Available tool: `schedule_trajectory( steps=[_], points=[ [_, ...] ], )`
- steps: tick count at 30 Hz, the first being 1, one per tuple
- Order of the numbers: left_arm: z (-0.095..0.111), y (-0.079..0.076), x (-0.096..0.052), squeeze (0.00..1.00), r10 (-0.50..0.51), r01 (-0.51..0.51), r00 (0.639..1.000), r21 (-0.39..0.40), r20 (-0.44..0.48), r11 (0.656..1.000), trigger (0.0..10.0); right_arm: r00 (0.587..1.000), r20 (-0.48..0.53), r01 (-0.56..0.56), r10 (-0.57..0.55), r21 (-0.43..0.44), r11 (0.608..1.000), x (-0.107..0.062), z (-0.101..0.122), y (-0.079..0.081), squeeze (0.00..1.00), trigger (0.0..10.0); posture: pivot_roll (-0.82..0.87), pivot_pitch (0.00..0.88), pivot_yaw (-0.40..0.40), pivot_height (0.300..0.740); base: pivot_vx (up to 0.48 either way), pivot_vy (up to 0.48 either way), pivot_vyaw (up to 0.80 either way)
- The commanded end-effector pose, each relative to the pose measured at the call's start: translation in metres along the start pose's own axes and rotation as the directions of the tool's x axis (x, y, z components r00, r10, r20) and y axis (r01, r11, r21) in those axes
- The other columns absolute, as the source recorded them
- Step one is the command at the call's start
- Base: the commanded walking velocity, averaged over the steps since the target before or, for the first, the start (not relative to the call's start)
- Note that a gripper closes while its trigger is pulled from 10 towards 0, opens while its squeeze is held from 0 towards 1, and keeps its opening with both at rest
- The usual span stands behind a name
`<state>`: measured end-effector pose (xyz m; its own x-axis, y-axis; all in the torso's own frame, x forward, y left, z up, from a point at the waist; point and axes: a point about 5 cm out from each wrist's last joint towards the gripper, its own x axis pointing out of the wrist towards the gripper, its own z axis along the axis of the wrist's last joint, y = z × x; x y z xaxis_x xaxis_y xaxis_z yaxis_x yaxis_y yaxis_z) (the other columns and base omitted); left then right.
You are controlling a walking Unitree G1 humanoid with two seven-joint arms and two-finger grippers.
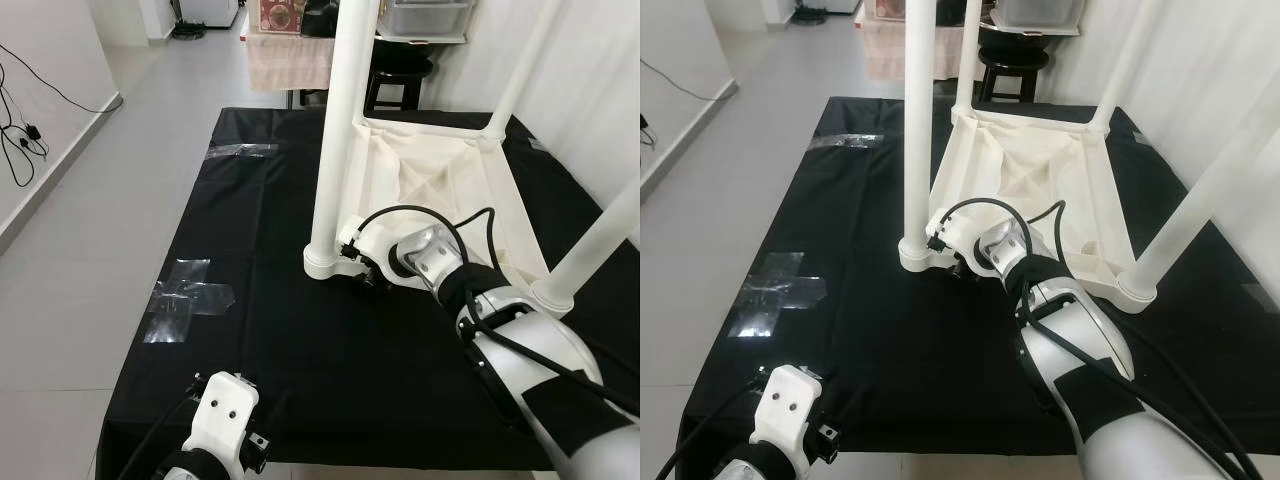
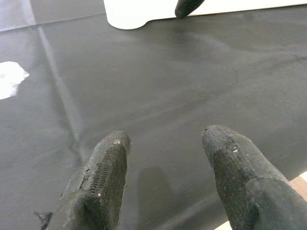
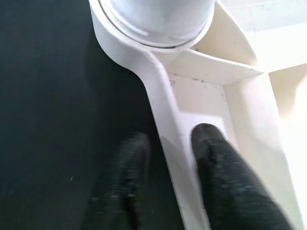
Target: Building children table
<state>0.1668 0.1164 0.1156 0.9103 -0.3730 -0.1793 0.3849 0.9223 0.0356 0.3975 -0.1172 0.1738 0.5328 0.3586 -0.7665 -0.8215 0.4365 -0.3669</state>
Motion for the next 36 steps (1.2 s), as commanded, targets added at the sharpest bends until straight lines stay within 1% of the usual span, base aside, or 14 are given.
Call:
schedule_trajectory(
  steps=[1, 6, 9, 10, 11, 14, 15, 16, 18, 22, 23, 28, 31, 36],
  points=[
    [0.001, -0.002, -0.001, 0.0, 0.006, -0.006, 1.0, 0.0, -0.005, 1.0, 10.0, 0.993, -0.035, -0.111, 0.111, -0.007, 0.994, 0.011, -0.006, 0.016, 0.0, 0.0, 0.08, 0.113, -0.091, 0.74, 0.0, 0.0, 0.0],
    [0.001, -0.002, 0.0, 0.0, 0.008, -0.008, 1.0, -0.002, -0.005, 1.0, 10.0, 0.989, -0.033, -0.144, 0.142, -0.071, 0.987, 0.01, 0.001, 0.018, 0.0, 0.0, 0.08, 0.107, -0.094, 0.74, 0.0, 0.0, 0.0],
    [0.001, -0.001, 0.003, 0.0, 0.01, -0.01, 1.0, 0.001, -0.003, 1.0, 10.0, 0.974, -0.028, -0.227, 0.226, -0.165, 0.96, 0.01, 0.008, 0.024, 0.0, 0.0, 0.07, 0.096, -0.097, 0.74, 0.0, 0.0, 0.0],
    [0.001, -0.001, 0.004, 0.0, 0.01, -0.01, 1.0, 0.002, -0.002, 1.0, 10.0, 0.965, -0.012, -0.256, 0.261, -0.227, 0.94, 0.01, 0.012, 0.027, 0.0, 0.0, 0.07, 0.09, -0.097, 0.74, 0.0, 0.0, 0.0],
    [0.001, -0.001, 0.004, 0.0, 0.01, -0.01, 1.0, 0.002, -0.002, 1.0, 10.0, 0.965, -0.012, -0.256, 0.261, -0.227, 0.94, 0.01, 0.012, 0.027, 0.0, 0.0, 0.07, 0.09, -0.097, 0.74, 0.0, 0.0, 0.0],
    [0.001, 0.002, 0.007, 0.0, 0.012, -0.012, 1.0, 0.011, 0.003, 1.0, 10.0, 0.93, 0.088, -0.3, 0.356, -0.376, 0.877, 0.011, 0.03, 0.041, 0.0, 0.0, 0.06, 0.074, -0.092, 0.74, 0.0, 0.0, 0.0],
    [0.001, 0.002, 0.007, 0.0, 0.012, -0.012, 1.0, 0.011, 0.003, 1.0, 10.0, 0.93, 0.088, -0.3, 0.356, -0.376, 0.877, 0.011, 0.03, 0.041, 0.0, 0.0, 0.06, 0.074, -0.092, 0.74, 0.0, 0.0, 0.0],
    [0.001, 0.003, 0.008, 0.0, 0.013, -0.013, 1.0, 0.015, 0.004, 1.0, 10.0, 0.901, 0.151, -0.3, 0.407, -0.461, 0.835, 0.01, 0.041, 0.051, 0.0, 0.0, 0.06, 0.068, -0.087, 0.74, 0.0, 0.0, 0.0],
    [0.001, 0.003, 0.008, 0.0, 0.013, -0.013, 1.0, 0.015, 0.004, 1.0, 10.0, 0.901, 0.151, -0.3, 0.407, -0.461, 0.835, 0.01, 0.041, 0.051, 0.0, 0.0, 0.06, 0.068, -0.087, 0.74, 0.0, 0.0, 0.0],
    [0.001, 0.006, 0.011, 0.0, 0.01, -0.01, 1.0, 0.023, 0.005, 1.0, 10.0, 0.783, 0.264, -0.294, 0.563, -0.641, 0.709, 0.005, 0.064, 0.084, 0.0, 0.0, 0.05, 0.055, -0.075, 0.74, 0.0, 0.0, 0.0],
    [0.001, 0.007, 0.011, 0.0, 0.009, -0.01, 1.0, 0.025, 0.006, 1.0, 10.0, 0.772, 0.267, -0.279, 0.576, -0.673, 0.685, 0.005, 0.067, 0.091, 0.0, 0.0, 0.05, 0.055, -0.075, 0.74, 0.0, 0.0, 0.0],
    [0.001, 0.009, 0.012, 0.0, 0.009, -0.009, 1.0, 0.028, 0.007, 1.0, 10.0, 0.745, 0.268, -0.269, 0.611, -0.717, 0.642, 0.006, 0.072, 0.106, 0.0, 0.0, 0.05, 0.052, -0.073, 0.74, 0.0, 0.0, 0.0],
    [0.002, 0.01, 0.012, 0.0, 0.011, -0.011, 1.0, 0.039, 0.01, 0.999, 10.0, 0.684, 0.27, -0.296, 0.678, -0.747, 0.596, 0.006, 0.079, 0.132, 0.0, 0.0, 0.06, 0.05, -0.073, 0.74, 0.0, 0.0, 0.0],
    [0.003, 0.011, 0.013, 0.0, 0.011, -0.011, 1.0, 0.043, 0.01, 0.999, 10.0, 0.671, 0.289, -0.296, 0.683, -0.74, 0.604, 0.008, 0.086, 0.143, 0.0, 0.0, 0.05, 0.046, -0.066, 0.74, 0.0, 0.0, 0.0]
  ],
)
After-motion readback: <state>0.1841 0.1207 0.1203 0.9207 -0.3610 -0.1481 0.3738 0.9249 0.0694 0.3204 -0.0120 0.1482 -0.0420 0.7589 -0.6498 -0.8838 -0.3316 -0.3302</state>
